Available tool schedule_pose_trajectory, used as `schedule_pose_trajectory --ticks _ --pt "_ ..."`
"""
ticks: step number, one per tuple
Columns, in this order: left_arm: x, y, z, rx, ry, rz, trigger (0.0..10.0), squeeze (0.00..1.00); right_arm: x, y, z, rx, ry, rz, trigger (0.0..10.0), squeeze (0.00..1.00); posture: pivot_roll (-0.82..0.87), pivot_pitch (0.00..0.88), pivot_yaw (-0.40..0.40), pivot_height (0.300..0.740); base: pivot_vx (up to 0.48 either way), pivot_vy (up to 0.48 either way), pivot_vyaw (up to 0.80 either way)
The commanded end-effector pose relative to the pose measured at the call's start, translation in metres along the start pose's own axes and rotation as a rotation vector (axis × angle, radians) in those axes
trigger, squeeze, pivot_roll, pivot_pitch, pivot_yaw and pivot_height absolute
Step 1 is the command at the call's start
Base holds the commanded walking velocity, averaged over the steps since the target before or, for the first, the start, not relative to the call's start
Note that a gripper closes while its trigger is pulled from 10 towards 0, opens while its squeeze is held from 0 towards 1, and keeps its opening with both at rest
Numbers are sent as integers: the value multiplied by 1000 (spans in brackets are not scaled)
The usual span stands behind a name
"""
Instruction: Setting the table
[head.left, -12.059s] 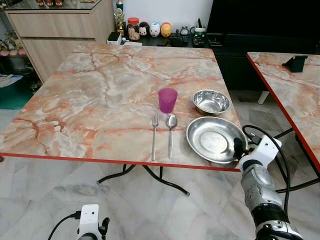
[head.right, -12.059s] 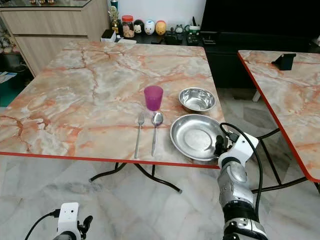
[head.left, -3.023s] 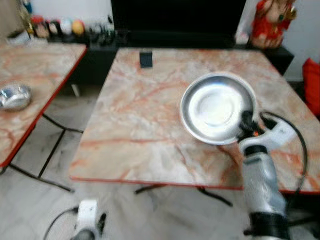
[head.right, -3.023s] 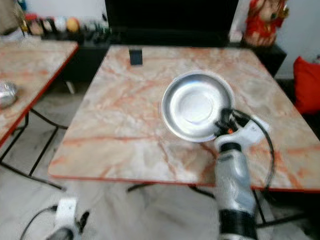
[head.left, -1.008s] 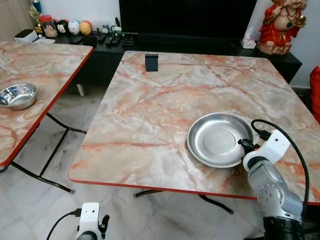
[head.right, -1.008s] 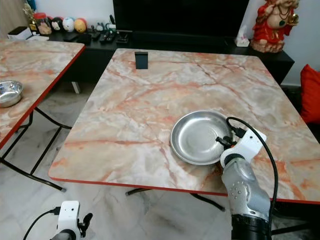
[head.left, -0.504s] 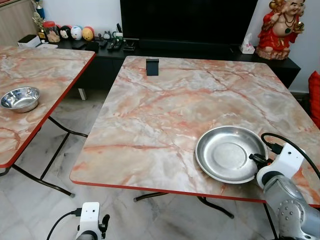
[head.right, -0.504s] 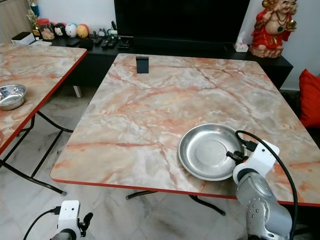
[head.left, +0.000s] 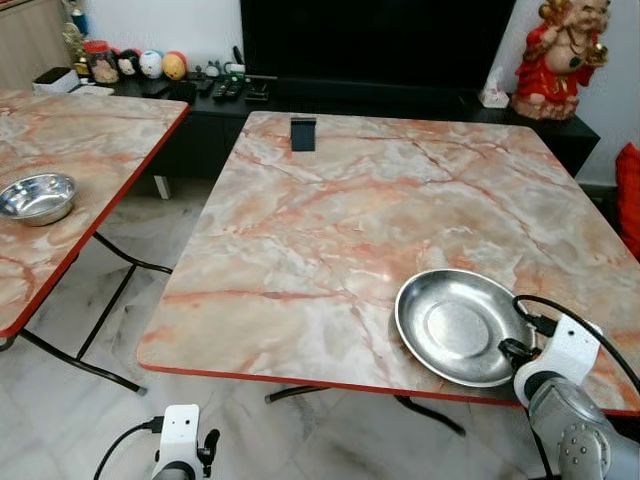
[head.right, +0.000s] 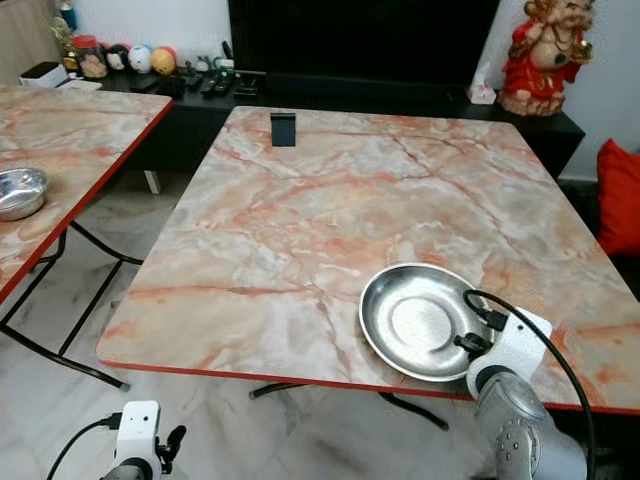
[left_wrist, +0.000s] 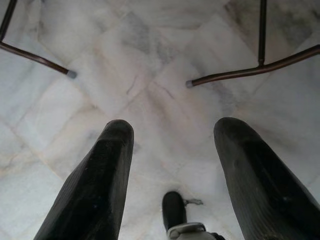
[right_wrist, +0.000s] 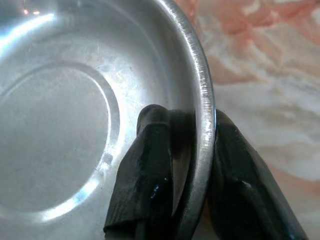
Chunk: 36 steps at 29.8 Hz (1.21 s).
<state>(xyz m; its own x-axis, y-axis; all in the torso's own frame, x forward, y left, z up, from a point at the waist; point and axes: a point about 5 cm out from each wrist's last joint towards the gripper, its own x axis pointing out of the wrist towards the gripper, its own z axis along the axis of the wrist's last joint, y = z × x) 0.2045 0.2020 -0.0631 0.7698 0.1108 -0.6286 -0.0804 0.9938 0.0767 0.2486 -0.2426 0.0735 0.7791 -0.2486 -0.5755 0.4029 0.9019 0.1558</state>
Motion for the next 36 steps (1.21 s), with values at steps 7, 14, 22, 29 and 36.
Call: schedule_pose_trajectory --ticks 7,14,22,29,36 --pt "-1 0 -3 5 16 -6 10000 0 4 -9 -19 -61 97 -66 10000 0 -128 18 -25 736 0 0 0" --pt "0 0 -1 6 13 -6 10000 0 4 -7 -15 -65 80 -61 10000 1000 -127 17 -25 736 0 0 0" --pt "0 1 -1 7 11 -8 10000 0 4 -4 -12 -64 61 -45 10000 1000 -126 17 -24 736 0 0 0" --pt "1 1 1 2 4 -7 10000 0 4 4 -2 -74 12 1 10000 0 -126 16 -25 736 0 0 0" --pt "2 -1 4 -2 -5 -11 10000 0 3 7 4 -69 -20 19 10000 0 -125 14 -26 736 0 0 0"
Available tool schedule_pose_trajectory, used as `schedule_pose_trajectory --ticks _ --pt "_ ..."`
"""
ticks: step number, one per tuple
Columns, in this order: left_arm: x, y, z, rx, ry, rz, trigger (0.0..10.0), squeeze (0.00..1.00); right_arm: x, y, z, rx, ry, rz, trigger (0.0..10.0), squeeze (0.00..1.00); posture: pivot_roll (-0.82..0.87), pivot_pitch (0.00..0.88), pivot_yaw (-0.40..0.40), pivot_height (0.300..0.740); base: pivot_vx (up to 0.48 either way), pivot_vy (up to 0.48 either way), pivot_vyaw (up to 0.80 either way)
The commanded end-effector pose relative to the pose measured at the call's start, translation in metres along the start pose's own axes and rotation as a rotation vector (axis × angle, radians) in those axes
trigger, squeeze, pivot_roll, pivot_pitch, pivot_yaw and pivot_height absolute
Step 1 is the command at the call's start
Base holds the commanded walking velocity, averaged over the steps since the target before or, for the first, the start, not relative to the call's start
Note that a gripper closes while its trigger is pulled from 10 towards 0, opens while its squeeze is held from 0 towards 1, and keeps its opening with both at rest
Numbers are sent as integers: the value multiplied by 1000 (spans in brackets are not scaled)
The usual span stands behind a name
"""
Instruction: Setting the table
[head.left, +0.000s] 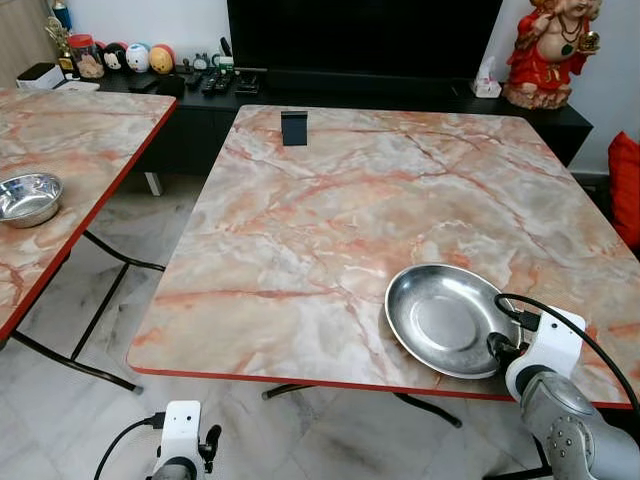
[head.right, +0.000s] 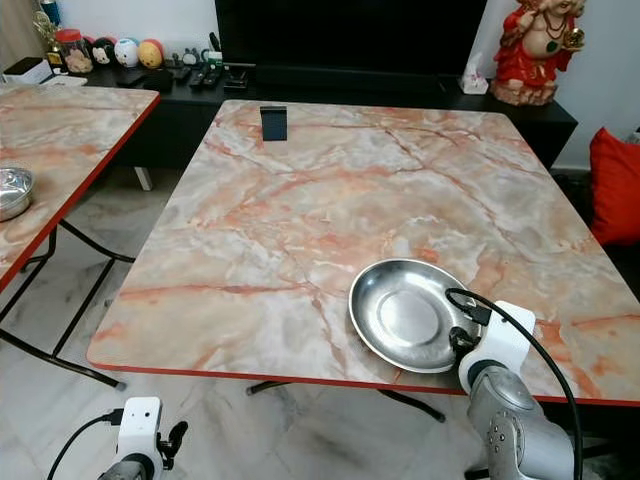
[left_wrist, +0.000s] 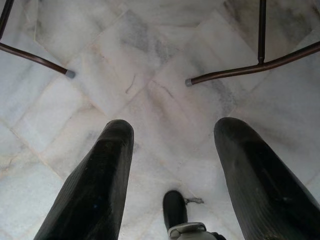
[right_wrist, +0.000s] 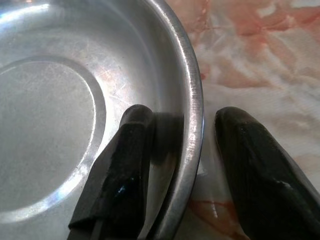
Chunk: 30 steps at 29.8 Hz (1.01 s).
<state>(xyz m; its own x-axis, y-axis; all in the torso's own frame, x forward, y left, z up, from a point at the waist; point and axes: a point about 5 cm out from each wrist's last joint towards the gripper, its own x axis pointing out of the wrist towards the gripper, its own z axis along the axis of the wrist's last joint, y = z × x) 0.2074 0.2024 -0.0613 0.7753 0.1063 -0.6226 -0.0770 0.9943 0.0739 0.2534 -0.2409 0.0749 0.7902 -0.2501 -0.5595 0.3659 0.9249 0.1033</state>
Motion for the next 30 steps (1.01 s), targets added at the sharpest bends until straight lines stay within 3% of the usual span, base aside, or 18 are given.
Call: schedule_pose_trajectory --ticks 1,13,18,30 --pt "1 -2 1 -2 2 -7 10000 0 0 3 1 0 -5 15 10000 0 -125 14 -26 736 0 0 0" --pt "2 -2 3 -6 -6 -8 10000 0 -3 5 19 12 -90 24 10000 0 -127 12 -23 736 0 0 0" --pt "2 -2 6 -6 -12 -11 10000 0 -5 14 31 31 -151 94 10000 0 -126 11 -23 736 0 0 0" --pt "3 -3 7 -9 -18 -17 10000 0 -7 10 36 6 -172 56 10000 0 -126 13 -24 736 0 0 0"
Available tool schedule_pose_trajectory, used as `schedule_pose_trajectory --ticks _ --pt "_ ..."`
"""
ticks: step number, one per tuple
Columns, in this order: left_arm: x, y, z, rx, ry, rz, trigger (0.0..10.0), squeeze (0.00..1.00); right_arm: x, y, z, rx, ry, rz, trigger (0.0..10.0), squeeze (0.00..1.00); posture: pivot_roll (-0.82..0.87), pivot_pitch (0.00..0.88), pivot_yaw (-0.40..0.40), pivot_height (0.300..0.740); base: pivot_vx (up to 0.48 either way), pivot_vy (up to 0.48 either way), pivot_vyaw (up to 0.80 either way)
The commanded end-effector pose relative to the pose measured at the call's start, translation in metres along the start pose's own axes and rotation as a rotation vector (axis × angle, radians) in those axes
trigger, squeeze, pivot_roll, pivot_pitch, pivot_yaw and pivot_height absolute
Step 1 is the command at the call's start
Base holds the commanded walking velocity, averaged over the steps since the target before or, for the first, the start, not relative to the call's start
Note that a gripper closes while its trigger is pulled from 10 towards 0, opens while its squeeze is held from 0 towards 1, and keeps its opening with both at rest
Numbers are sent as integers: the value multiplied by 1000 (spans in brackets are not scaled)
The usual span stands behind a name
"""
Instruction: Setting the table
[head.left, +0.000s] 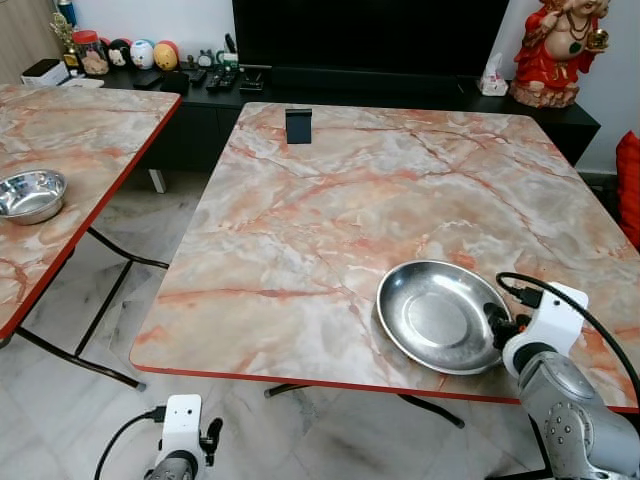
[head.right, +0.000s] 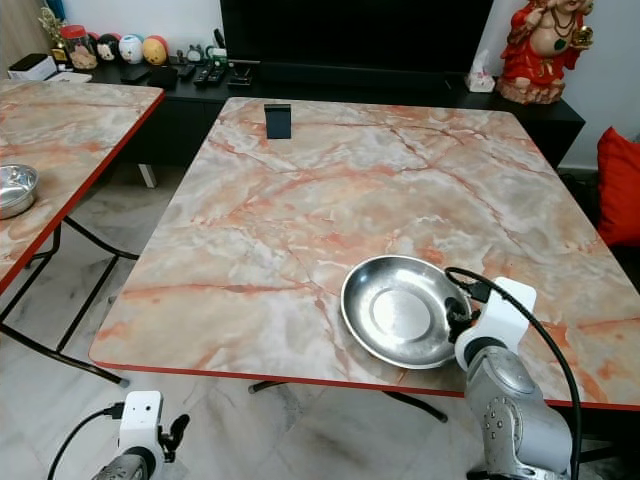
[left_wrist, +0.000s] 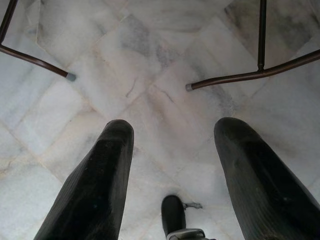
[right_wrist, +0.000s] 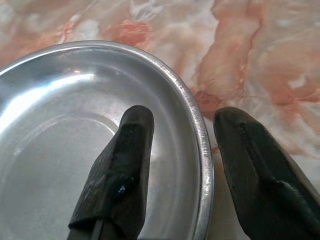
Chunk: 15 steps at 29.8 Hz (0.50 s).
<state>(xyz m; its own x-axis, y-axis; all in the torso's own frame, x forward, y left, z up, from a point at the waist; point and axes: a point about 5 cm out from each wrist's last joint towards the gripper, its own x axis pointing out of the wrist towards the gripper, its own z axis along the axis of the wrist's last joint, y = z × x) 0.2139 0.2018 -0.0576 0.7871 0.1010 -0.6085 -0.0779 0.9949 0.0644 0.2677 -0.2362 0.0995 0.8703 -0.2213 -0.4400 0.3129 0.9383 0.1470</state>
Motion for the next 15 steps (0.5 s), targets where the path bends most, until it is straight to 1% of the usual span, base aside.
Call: schedule_pose_trajectory --ticks 1,2,3,4,6,7,10,11,15 --pt "0 -3 0 -2 0 -11 10000 0 -2 -4 15 -24 -71 -37 10000 0 -125 14 -24 736 0 0 0" --pt "0 -2 0 -2 1 -11 10000 0 -2 -3 23 -24 -137 -35 10000 0 -127 13 -23 736 0 0 0" --pt "0 -2 0 -2 1 -10 10000 0 -2 -1 27 -18 -166 -26 10000 0 -127 13 -23 736 0 0 0" --pt "0 -2 0 -1 1 -11 10000 0 -3 7 33 17 -213 34 10000 0 -128 14 -22 736 0 0 0" --pt "0 -2 0 0 2 -11 10000 0 -4 16 35 38 -228 108 10000 0 -128 14 -22 736 0 0 0" --pt "0 -2 0 0 2 -11 10000 0 -5 26 37 25 -242 172 10000 0 -128 14 -23 736 0 0 0" --pt "0 -2 0 -1 1 -11 10000 0 -6 35 37 36 -241 227 10000 0 -126 15 -23 736 0 0 0" --pt "0 -2 0 -1 1 -11 10000 0 -6 35 37 36 -241 227 10000 0 -126 15 -23 736 0 0 0" --pt "0 -2 -1 0 3 -12 10000 0 -6 46 33 6 -219 278 10000 0 -126 15 -24 736 0 0 0"
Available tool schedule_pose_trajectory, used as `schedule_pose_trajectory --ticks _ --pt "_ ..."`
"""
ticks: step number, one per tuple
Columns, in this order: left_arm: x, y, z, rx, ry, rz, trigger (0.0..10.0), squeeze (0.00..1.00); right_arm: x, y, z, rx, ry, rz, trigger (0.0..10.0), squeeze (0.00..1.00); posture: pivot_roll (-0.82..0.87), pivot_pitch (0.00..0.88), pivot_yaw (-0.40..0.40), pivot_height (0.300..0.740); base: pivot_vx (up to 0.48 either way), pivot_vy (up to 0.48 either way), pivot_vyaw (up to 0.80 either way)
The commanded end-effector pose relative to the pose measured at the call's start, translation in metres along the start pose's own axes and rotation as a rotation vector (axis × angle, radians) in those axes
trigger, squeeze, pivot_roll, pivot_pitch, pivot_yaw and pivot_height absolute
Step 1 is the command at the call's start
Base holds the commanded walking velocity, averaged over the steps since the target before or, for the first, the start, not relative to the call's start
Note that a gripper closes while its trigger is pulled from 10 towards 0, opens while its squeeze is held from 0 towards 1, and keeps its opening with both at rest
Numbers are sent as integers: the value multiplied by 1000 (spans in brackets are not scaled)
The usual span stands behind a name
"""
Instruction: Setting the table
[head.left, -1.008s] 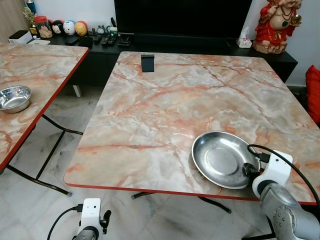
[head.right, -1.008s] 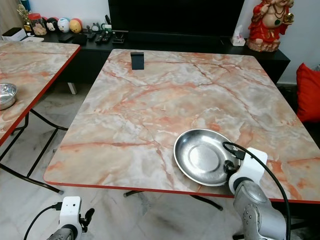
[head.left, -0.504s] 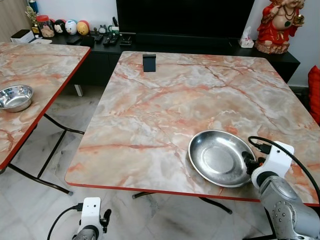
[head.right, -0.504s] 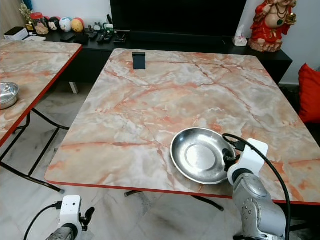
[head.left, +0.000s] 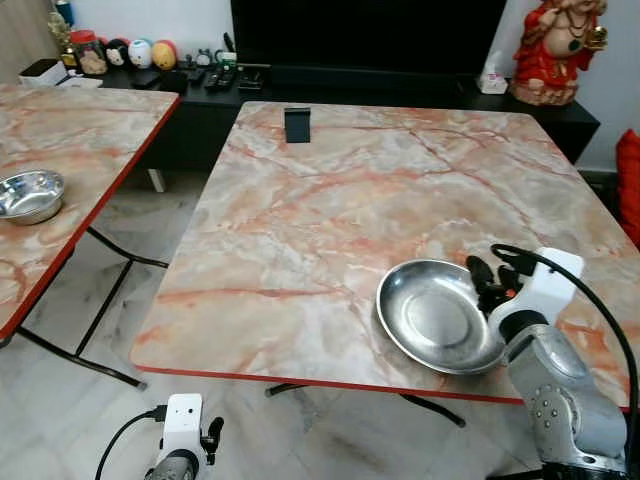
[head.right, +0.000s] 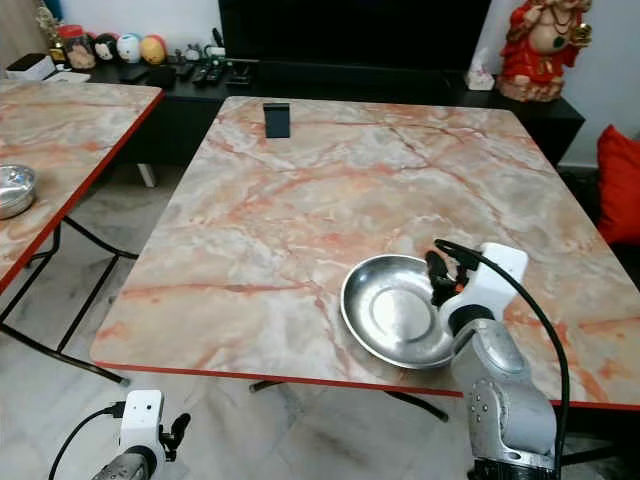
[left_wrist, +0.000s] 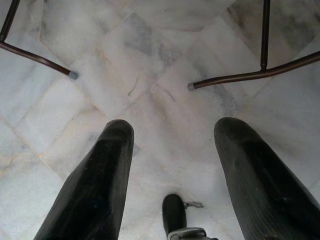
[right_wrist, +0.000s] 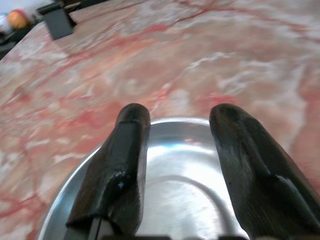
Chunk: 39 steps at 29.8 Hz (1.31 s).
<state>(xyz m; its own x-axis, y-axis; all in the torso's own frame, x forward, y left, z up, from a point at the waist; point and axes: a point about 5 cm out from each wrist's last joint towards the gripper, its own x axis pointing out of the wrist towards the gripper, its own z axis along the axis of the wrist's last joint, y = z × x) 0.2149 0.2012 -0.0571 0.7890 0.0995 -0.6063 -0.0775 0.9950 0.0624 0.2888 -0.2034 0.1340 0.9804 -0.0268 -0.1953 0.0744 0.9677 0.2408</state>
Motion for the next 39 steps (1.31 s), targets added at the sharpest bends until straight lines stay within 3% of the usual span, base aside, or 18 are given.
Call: schedule_pose_trajectory --ticks 1,5,12,24,39 --pt "-1 -2 -2 2 7 -10 10000 0 1 5 0 -34 15 21 10000 0 -126 16 -23 736 0 0 0" --pt "-1 -1 -3 2 11 -10 10000 0 4 8 -9 -164 72 25 10000 0 -121 16 -25 736 0 0 0" --pt "-1 0 -4 -1 17 -7 10000 0 5 0 -23 -257 173 -16 10000 0 -120 17 -27 736 0 0 0" --pt "-1 -2 -4 -6 19 -15 10000 0 4 -8 -37 -307 280 -50 10000 0 -121 21 -29 736 0 0 0" --pt "-1 -3 -5 -10 24 -22 10000 0 1 -4 -49 -358 376 11 10000 0 -122 27 -34 736 0 0 0"
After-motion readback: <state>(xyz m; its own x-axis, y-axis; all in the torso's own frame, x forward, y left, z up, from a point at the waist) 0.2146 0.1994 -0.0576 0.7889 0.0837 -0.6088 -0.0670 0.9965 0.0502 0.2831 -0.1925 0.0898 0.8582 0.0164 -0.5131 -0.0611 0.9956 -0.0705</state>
